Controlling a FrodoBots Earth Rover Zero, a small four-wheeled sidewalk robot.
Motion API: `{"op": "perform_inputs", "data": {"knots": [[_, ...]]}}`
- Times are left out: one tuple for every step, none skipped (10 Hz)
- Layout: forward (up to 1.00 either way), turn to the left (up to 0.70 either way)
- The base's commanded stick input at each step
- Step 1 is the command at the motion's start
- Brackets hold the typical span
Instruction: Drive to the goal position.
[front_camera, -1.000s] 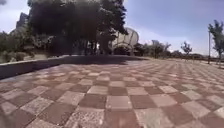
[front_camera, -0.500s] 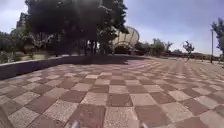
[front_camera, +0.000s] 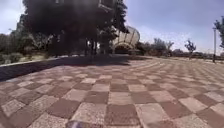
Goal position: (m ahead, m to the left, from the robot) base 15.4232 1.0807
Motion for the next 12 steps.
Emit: {"op": "perform_inputs", "data": {"knots": [[0.70, 0.00], [0.70, -0.35], [0.70, -0.35], [0.70, -0.35], [0.70, -0.35], [0.70, -0.08], [0.70, 0.00], [0.70, 0.00], [0.70, 0.00], [0.70, 0.00], [0.70, 0.00], [0.70, 0.00]]}}
